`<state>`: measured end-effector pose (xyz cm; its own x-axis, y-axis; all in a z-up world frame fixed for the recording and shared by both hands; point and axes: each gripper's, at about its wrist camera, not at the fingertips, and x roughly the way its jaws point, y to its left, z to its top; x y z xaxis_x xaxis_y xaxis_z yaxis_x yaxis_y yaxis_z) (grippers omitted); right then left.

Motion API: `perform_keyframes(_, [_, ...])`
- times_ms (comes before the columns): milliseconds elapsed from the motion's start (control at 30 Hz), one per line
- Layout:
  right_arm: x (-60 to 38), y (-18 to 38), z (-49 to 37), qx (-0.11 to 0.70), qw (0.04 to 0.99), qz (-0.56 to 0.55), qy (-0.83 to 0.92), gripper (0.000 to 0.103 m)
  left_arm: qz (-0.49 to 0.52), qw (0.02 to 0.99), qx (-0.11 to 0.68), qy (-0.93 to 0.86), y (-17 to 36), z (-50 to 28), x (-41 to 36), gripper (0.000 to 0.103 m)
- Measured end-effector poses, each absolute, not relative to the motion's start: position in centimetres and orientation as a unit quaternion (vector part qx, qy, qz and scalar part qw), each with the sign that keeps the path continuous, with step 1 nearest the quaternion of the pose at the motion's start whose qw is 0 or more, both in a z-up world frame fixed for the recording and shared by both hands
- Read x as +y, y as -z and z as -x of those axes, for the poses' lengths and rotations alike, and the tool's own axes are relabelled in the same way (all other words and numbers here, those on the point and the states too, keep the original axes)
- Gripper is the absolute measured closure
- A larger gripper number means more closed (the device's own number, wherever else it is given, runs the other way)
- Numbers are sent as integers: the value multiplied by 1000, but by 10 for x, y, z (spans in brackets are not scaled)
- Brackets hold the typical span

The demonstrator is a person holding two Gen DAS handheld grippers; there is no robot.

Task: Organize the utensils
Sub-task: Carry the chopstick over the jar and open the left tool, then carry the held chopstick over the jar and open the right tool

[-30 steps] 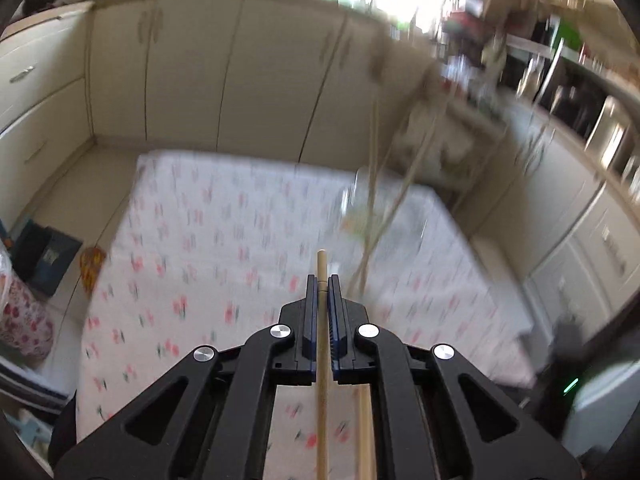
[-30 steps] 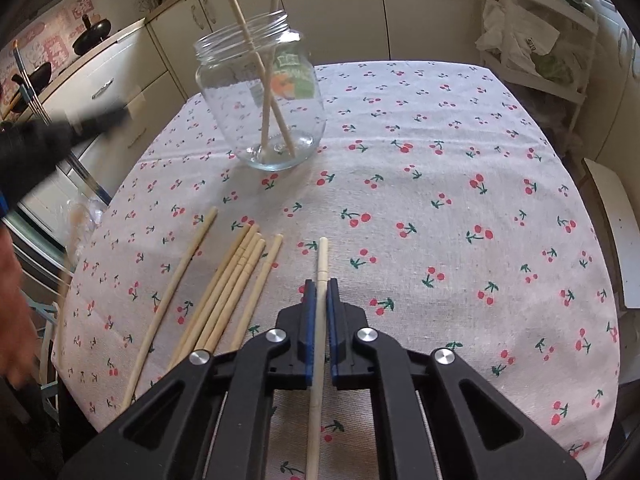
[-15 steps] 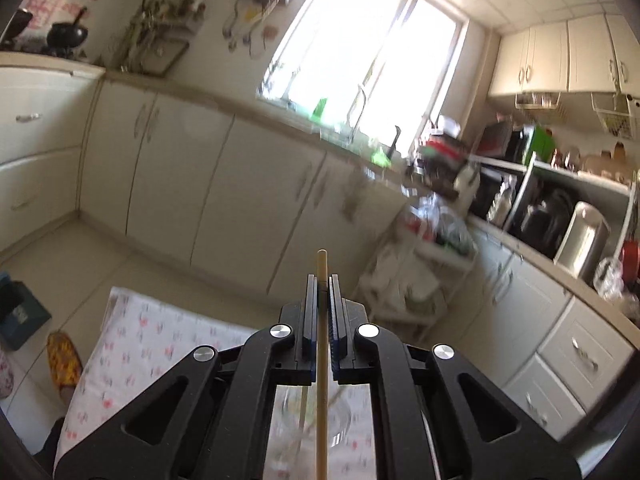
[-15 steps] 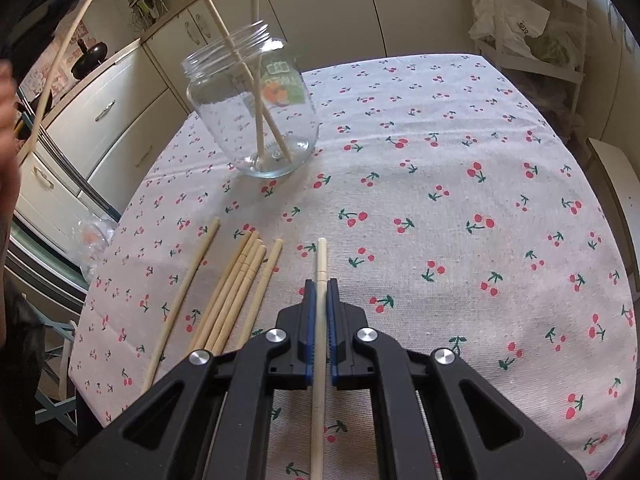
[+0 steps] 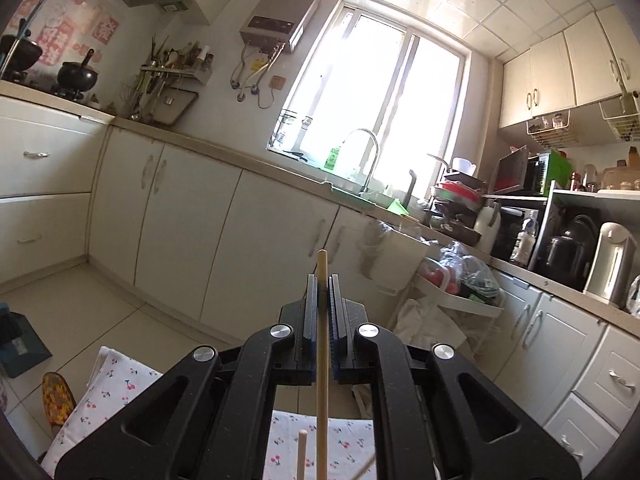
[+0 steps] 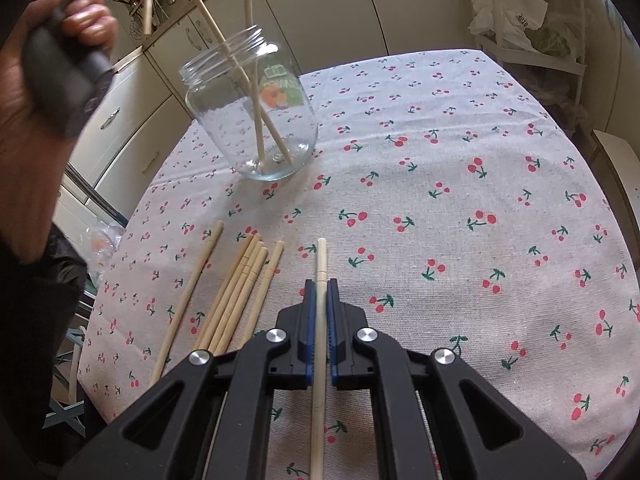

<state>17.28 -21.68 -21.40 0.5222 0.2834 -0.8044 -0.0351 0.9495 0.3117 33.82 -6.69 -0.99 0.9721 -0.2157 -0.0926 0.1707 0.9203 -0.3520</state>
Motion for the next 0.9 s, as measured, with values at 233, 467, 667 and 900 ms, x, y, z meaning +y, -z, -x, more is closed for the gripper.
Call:
perform_keyframes(233, [-216, 214, -174, 480, 863, -126, -94, 97, 163, 980, 71, 83, 34, -353, -76, 98])
perform_keyframes(467, [-211, 213, -174, 480, 866, -105, -92, 97, 147, 981, 94, 82, 62, -346, -77, 98])
perform_keyframes(667, [-210, 212, -174, 485, 864, -98, -91, 96, 125, 981, 116, 95, 79, -330, -77, 98])
perform_keyframes(900, [-209, 210, -173, 490, 864, -81, -85, 90, 107, 978, 136, 116, 80, -301, -66, 81])
